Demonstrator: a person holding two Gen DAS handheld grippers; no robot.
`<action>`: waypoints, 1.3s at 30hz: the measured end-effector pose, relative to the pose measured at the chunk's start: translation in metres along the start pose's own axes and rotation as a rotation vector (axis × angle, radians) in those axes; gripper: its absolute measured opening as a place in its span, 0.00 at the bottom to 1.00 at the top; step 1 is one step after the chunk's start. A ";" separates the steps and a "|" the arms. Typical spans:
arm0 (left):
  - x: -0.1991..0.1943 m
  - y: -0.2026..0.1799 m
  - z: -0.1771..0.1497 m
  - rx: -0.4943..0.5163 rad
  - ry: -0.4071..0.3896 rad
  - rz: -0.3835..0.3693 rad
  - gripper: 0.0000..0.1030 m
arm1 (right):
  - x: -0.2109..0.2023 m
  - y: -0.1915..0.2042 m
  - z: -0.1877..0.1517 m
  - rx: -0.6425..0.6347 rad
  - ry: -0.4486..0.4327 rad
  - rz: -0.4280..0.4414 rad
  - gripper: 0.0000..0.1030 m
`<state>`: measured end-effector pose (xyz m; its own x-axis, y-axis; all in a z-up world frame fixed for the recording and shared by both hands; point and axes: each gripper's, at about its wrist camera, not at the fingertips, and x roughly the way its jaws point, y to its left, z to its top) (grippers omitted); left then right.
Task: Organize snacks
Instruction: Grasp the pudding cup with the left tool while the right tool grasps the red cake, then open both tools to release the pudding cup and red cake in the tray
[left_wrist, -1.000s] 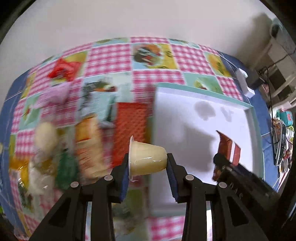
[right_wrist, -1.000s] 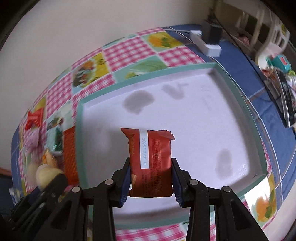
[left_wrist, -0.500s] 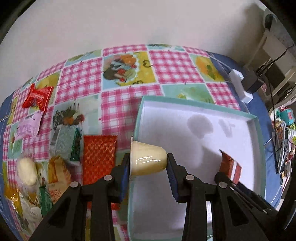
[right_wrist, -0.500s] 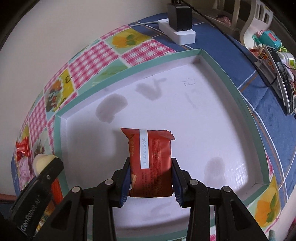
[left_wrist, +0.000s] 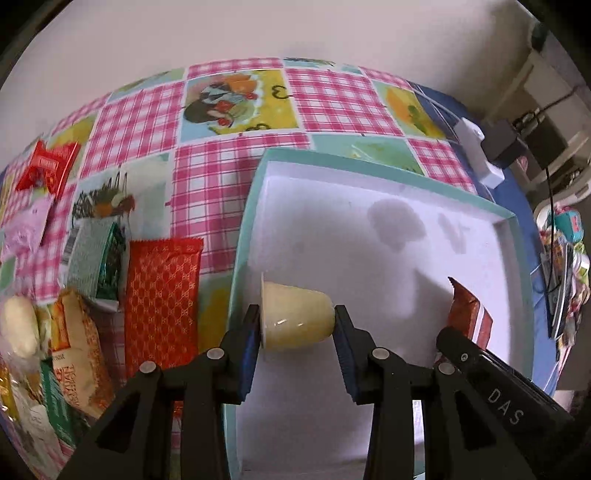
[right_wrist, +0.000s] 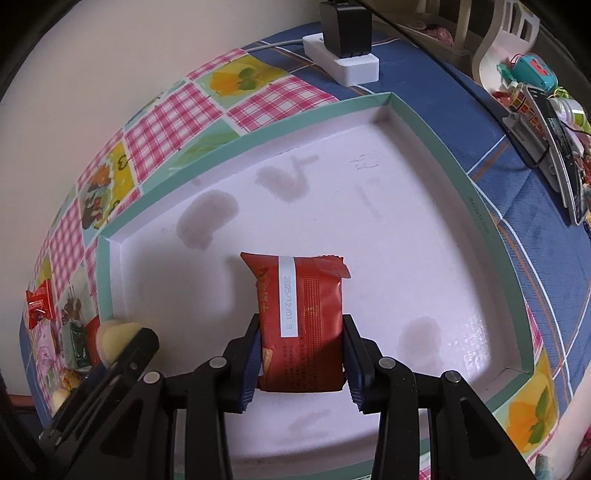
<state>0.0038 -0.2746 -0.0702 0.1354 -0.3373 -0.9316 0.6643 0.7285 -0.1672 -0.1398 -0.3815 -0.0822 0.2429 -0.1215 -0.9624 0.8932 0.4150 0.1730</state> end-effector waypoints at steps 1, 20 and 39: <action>-0.001 0.003 0.000 -0.015 0.002 -0.005 0.39 | 0.001 0.002 0.000 -0.003 0.002 -0.001 0.41; -0.019 0.052 -0.033 -0.207 0.072 -0.009 0.51 | -0.003 0.029 -0.013 -0.104 0.017 -0.003 0.43; -0.083 0.099 -0.060 -0.306 -0.030 0.190 0.88 | -0.028 0.061 -0.052 -0.266 0.000 0.024 0.77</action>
<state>0.0143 -0.1385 -0.0287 0.2598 -0.1927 -0.9462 0.3752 0.9230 -0.0850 -0.1121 -0.3057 -0.0557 0.2631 -0.1083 -0.9587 0.7561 0.6403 0.1352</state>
